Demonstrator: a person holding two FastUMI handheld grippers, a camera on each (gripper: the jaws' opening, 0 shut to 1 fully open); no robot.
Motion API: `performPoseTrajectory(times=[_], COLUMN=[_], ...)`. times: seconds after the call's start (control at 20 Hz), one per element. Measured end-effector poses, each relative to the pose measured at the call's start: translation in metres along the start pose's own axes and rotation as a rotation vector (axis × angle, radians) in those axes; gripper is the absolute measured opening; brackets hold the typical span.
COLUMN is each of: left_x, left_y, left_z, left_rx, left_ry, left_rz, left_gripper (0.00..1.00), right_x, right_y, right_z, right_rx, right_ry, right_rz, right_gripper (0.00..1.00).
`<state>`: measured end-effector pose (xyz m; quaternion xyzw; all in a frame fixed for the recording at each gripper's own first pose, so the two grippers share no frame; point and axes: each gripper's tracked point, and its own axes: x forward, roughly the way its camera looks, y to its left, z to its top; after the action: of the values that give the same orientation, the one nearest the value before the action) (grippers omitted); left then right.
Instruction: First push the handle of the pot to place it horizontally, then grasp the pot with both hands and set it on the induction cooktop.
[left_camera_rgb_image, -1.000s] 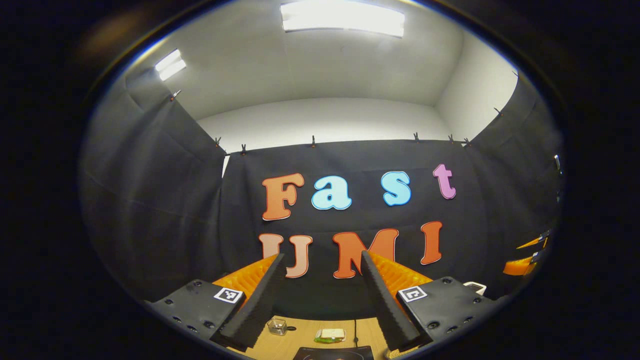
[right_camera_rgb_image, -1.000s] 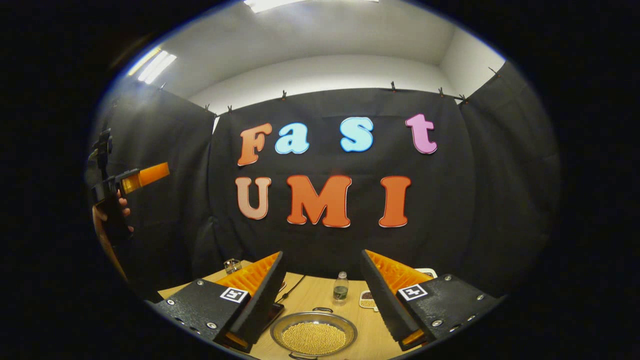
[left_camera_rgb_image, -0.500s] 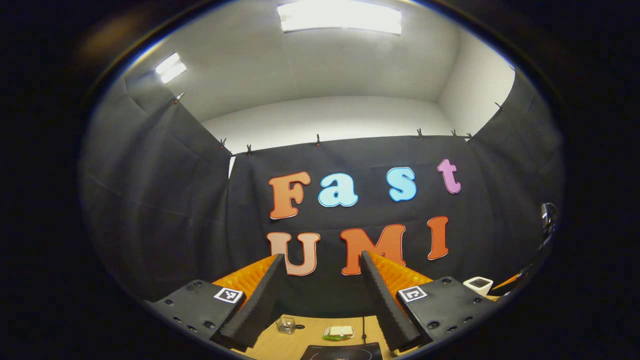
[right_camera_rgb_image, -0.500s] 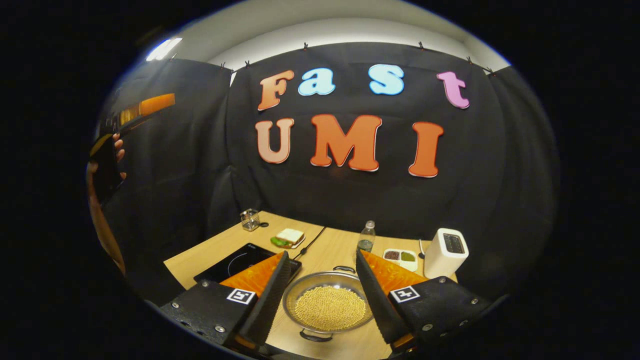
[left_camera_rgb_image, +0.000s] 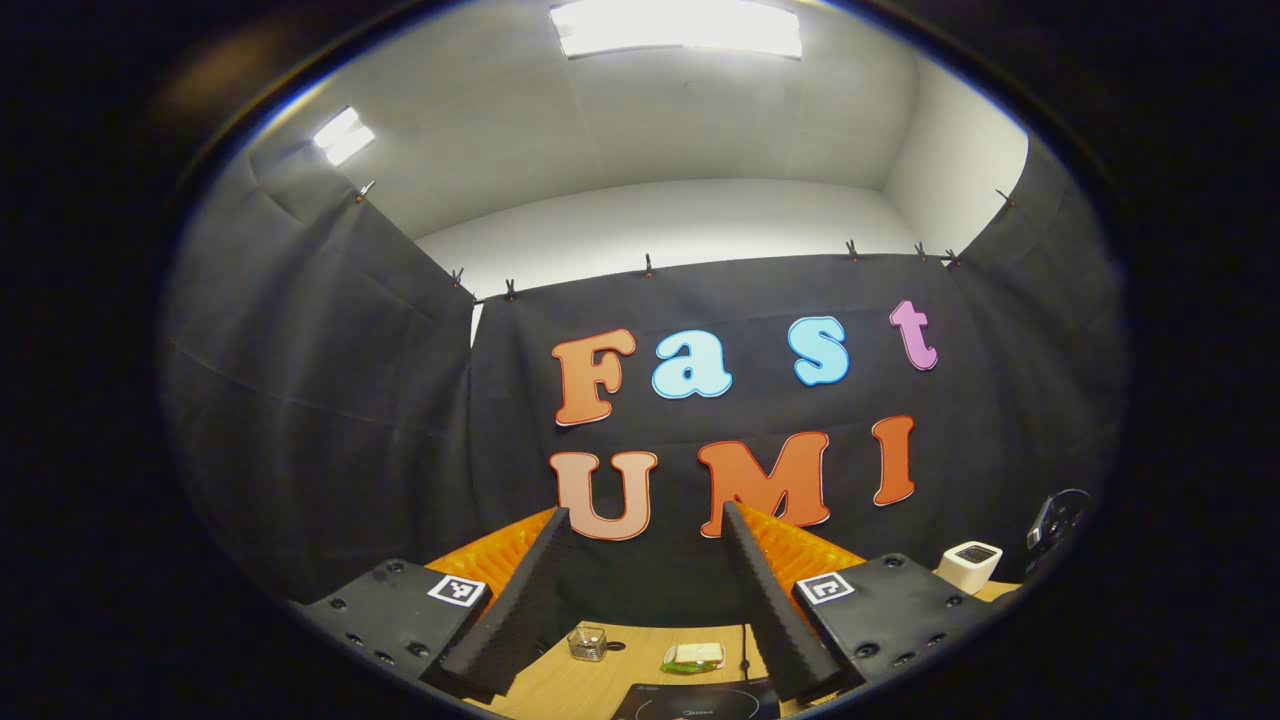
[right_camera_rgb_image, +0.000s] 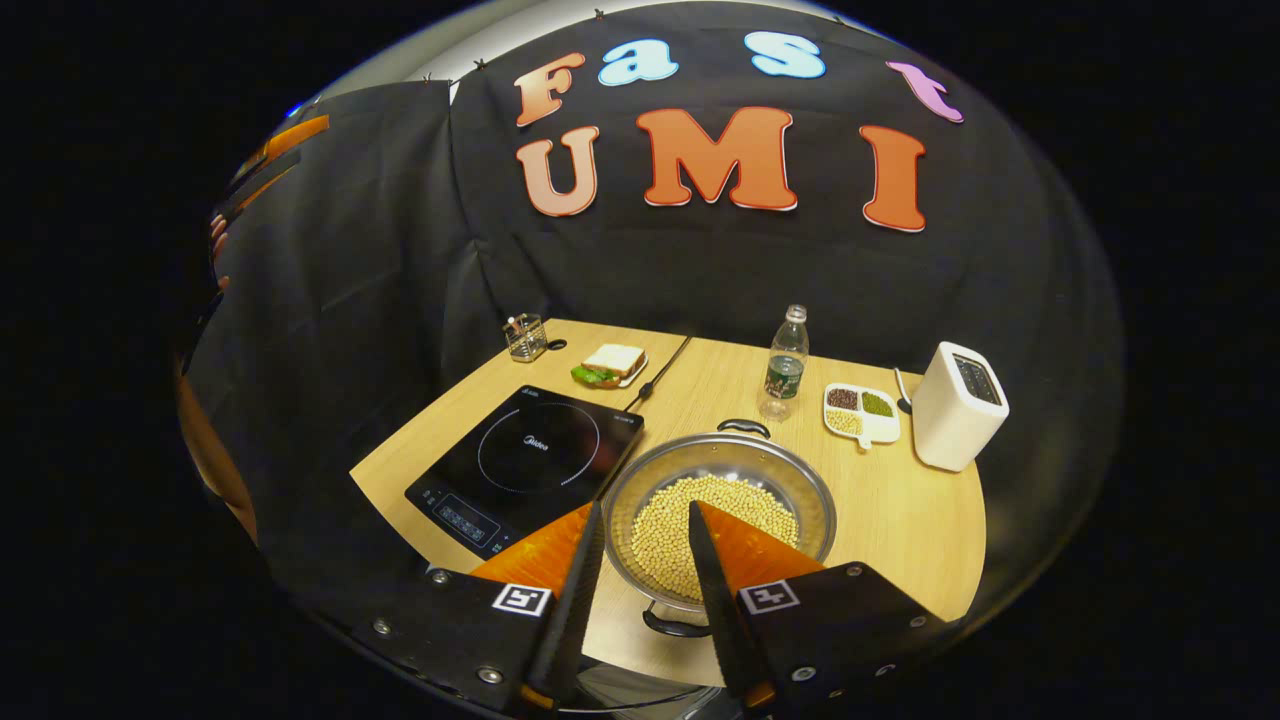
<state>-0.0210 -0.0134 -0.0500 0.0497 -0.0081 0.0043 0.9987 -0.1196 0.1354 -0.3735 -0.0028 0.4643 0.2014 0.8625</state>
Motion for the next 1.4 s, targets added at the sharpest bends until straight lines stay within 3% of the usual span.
performPoseTrajectory(times=[0.15,0.25,0.4,0.65,0.7,0.75,0.8,1.15,1.4], left_x=[0.001,-0.001,0.002,0.006,0.007,0.008,0.009,0.014,0.015], left_y=[0.001,0.003,0.007,0.015,0.018,0.020,0.022,0.039,0.044], left_z=[-0.007,-0.010,-0.013,-0.026,-0.028,-0.031,-0.032,-0.051,-0.055], left_rx=[0.007,0.013,0.014,0.013,0.014,0.015,0.017,0.027,0.035], left_ry=[0.016,0.023,0.029,0.062,0.065,0.068,0.069,0.107,0.116], left_rz=[0.003,0.007,0.019,0.032,0.038,0.042,0.042,0.080,0.087], left_gripper=[0.97,0.96,0.97,0.98,0.98,0.97,0.97,0.98,0.96], right_x=[0.012,0.018,0.028,0.045,0.047,0.049,0.052,0.074,0.083], right_y=[0.013,0.027,0.029,0.040,0.040,0.044,0.046,0.034,0.035], right_z=[-0.027,-0.045,-0.061,-0.095,-0.102,-0.111,-0.116,-0.139,-0.155], right_rx=[0.030,0.051,0.061,0.099,0.108,0.123,0.131,0.151,0.167], right_ry=[0.089,0.155,0.218,0.345,0.374,0.402,0.425,0.486,0.526], right_rz=[0.050,0.103,0.116,0.144,0.144,0.152,0.165,0.133,0.151], right_gripper=[0.43,0.42,0.37,0.20,0.23,0.14,0.14,0.00,0.00])
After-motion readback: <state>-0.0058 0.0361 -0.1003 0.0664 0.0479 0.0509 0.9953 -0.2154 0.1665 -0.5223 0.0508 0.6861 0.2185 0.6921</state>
